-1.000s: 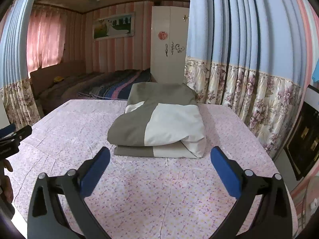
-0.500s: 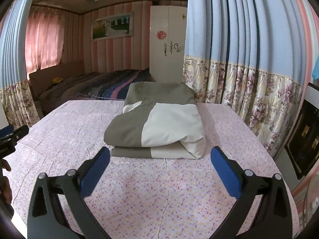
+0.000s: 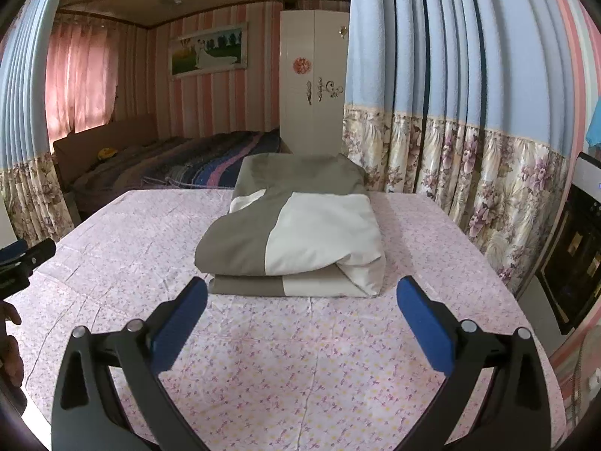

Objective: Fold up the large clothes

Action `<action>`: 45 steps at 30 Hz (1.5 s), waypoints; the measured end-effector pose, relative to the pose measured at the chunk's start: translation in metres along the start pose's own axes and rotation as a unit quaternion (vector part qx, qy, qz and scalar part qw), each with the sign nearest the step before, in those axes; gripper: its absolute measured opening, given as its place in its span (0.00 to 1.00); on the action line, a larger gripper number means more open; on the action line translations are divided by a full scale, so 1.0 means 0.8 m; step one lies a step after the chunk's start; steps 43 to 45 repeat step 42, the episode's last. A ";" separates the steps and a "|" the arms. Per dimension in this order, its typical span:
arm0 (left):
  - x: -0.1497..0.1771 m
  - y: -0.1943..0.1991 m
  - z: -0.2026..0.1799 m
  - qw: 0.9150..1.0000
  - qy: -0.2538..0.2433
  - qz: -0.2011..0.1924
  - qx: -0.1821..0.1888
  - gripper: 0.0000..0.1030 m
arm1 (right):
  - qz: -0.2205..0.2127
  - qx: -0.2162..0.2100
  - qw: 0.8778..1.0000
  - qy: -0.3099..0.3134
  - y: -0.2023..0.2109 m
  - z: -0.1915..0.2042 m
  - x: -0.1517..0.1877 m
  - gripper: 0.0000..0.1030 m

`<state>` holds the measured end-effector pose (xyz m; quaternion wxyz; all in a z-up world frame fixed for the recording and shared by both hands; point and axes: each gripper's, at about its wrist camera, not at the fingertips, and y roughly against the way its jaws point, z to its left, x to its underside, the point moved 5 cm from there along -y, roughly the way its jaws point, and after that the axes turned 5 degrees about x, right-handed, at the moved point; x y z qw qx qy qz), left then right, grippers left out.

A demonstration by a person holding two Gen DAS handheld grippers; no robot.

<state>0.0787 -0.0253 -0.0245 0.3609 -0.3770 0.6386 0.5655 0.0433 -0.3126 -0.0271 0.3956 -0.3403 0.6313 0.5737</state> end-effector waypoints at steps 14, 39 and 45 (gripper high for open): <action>-0.003 0.001 -0.008 1.000 -0.014 0.001 -0.009 0.97 | -0.005 -0.001 1.000 -0.005 0.010 -0.004 -0.005 0.98; -0.003 0.001 -0.004 1.000 -0.001 -0.005 -0.005 0.97 | 0.007 0.002 1.000 -0.010 -0.004 -0.011 0.003 0.98; -0.001 0.000 -0.003 1.000 -0.001 -0.012 0.002 0.97 | 0.009 0.005 1.000 -0.008 -0.008 -0.010 0.003 0.98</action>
